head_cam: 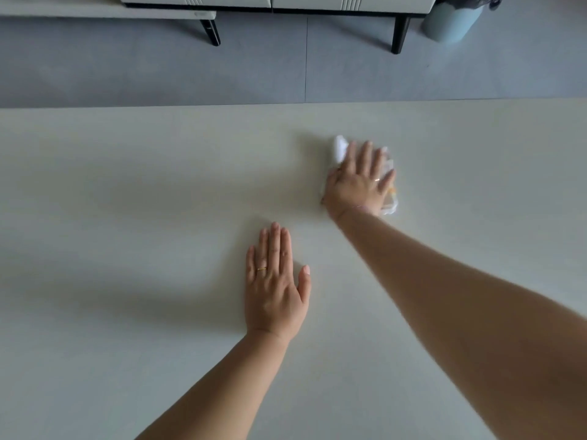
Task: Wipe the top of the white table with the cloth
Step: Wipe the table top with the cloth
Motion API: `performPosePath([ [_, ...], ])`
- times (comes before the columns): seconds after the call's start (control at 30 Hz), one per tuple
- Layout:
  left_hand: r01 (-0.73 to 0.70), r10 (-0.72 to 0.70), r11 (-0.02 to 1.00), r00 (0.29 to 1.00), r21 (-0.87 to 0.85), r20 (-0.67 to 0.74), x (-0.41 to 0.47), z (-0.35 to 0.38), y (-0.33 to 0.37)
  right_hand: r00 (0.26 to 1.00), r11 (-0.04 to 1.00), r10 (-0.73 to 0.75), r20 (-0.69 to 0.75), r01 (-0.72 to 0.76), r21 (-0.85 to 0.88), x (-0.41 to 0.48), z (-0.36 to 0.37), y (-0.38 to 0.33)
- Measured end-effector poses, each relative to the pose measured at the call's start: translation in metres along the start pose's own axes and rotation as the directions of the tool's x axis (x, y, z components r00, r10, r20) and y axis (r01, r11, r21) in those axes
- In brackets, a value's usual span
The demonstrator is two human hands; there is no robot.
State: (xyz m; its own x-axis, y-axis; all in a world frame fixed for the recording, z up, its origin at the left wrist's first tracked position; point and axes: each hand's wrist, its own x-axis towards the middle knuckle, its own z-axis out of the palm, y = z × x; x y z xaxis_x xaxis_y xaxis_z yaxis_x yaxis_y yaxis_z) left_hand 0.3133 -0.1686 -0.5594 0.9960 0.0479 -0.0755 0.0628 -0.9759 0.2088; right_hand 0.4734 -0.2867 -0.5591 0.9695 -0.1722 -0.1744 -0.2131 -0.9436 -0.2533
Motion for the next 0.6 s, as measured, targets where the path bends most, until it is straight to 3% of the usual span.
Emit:
performPosePath([
  [0.03, -0.005, 0.005, 1.000, 1.000, -0.015, -0.004, 0.001, -0.002, 0.001, 0.990, 0.991, -0.136, 0.035, 0.136, -0.010, -0.011, 0.006, -0.012],
  [0.1, -0.037, 0.036, 0.998, 0.999, -0.043, -0.032, 0.010, -0.006, 0.004, 0.862, 0.864, -0.487, 0.145, 0.499, -0.064, -0.020, 0.008, -0.014],
  [0.17, -0.101, 0.098, 0.994, 0.993, -0.046, -0.068, 0.031, -0.009, 0.009, 0.738, 0.735, -0.646, 0.196, 0.670, -0.101, 0.003, -0.004, 0.008],
  [0.2, -0.127, 0.123, 0.991, 0.989, -0.044, -0.081, 0.045, -0.010, 0.011, 0.754, 0.747, -0.630, 0.185, 0.654, -0.121, 0.018, -0.009, 0.020],
  [0.23, -0.141, 0.137, 0.989, 0.987, -0.046, -0.080, 0.059, -0.010, 0.012, 0.817, 0.808, -0.556, 0.154, 0.575, -0.128, 0.034, -0.014, 0.030],
  [0.3, -0.147, 0.146, 0.989, 0.989, -0.033, -0.034, 0.081, -0.007, 0.012, 0.966, 0.966, -0.248, 0.067, 0.252, -0.061, 0.057, -0.022, 0.041],
  [0.37, -0.135, 0.135, 0.991, 0.991, 0.008, 0.001, 0.088, 0.001, 0.010, 0.999, 0.999, 0.043, -0.011, -0.043, -0.005, 0.063, -0.019, 0.028],
  [0.4, -0.128, 0.128, 0.991, 0.992, 0.026, -0.001, 0.088, 0.004, 0.009, 0.994, 0.994, 0.105, -0.020, -0.105, 0.004, 0.059, -0.014, 0.013],
  [0.43, -0.122, 0.122, 0.992, 0.992, 0.027, -0.008, 0.088, 0.006, 0.009, 0.997, 0.997, 0.083, -0.008, -0.083, 0.005, 0.051, -0.008, -0.003],
  [0.5, -0.116, 0.116, 0.993, 0.993, 0.010, -0.016, 0.087, 0.006, 0.010, 0.983, 0.983, -0.179, 0.042, 0.180, -0.021, 0.031, 0.003, -0.026],
  [0.57, -0.117, 0.118, 0.993, 0.993, 0.006, -0.020, 0.087, 0.005, 0.010, 0.879, 0.881, -0.459, 0.128, 0.469, -0.061, 0.034, -0.003, -0.019],
  [0.6, -0.121, 0.121, 0.993, 0.992, 0.007, -0.018, 0.087, 0.005, 0.010, 0.837, 0.837, -0.524, 0.157, 0.540, -0.090, 0.049, -0.011, -0.005],
])
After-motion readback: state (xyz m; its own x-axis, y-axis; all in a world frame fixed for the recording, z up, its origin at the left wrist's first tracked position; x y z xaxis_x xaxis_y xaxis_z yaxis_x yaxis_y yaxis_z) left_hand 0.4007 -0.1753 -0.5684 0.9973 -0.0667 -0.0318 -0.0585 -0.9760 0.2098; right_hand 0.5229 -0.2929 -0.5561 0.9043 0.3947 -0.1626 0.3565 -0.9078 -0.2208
